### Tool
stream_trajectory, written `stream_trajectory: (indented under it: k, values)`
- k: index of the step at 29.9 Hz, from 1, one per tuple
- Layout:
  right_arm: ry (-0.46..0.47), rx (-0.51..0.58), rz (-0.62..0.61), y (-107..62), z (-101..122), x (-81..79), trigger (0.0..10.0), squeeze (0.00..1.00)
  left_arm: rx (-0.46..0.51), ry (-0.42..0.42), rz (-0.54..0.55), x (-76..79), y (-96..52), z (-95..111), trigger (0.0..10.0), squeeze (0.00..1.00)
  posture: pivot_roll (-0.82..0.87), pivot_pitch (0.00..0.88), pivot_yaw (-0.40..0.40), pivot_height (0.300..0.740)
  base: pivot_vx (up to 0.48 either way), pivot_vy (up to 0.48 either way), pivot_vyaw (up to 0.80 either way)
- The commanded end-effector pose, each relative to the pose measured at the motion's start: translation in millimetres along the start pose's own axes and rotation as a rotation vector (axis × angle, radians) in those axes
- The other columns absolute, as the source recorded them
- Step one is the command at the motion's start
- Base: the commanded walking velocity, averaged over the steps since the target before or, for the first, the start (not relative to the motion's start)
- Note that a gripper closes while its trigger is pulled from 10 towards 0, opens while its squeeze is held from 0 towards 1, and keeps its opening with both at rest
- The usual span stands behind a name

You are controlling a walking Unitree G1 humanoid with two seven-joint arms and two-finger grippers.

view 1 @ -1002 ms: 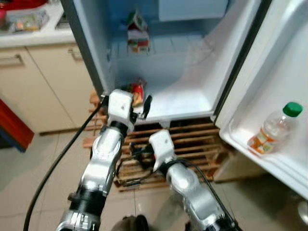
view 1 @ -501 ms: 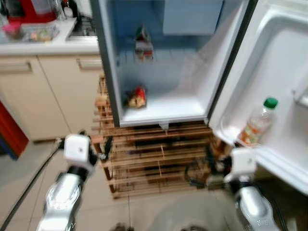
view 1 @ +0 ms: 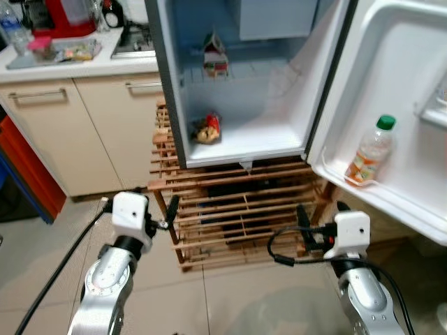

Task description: Restocking fridge

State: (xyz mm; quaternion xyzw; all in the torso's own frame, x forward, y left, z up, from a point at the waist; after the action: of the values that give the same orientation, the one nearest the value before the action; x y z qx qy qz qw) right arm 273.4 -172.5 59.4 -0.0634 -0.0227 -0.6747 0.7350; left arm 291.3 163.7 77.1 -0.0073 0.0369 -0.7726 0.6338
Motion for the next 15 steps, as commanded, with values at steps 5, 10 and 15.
stream_trajectory:
  k: [5,10,15]
  values:
    - [0.009,0.034,0.037,5.5,11,-4.0,10.0,0.00,0.046,-0.030,-0.050,11.2,7.6,10,10.0,0.00,-0.21,0.000,0.068,0.740,0.000,-0.469,0.00]
    - [0.019,0.015,0.087,2.4,6,-11.4,10.0,0.00,0.055,-0.040,-0.061,14.2,8.0,12,10.0,0.00,-0.21,0.000,0.067,0.740,0.000,-0.460,0.00]
    - [0.008,-0.099,0.150,-17.4,-27,-17.2,10.0,0.00,0.031,-0.032,-0.049,12.9,11.4,5,10.0,0.00,-0.21,0.000,0.062,0.740,0.115,0.000,0.00]
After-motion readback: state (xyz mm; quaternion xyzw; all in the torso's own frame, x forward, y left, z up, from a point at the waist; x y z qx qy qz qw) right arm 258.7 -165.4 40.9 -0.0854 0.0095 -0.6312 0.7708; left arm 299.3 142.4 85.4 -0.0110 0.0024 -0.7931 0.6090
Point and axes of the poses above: a point about 5 cm out from each wrist's last joint towards the gripper, its own y axis pointing out of the wrist towards the gripper, its own z axis along the axis of the wrist's last joint, x = y × z, the point moved 5 cm from there along y, pointing out of the wrist towards the gripper, and after that the axes turned 2 degrees about -y, right-handed, at the moved point
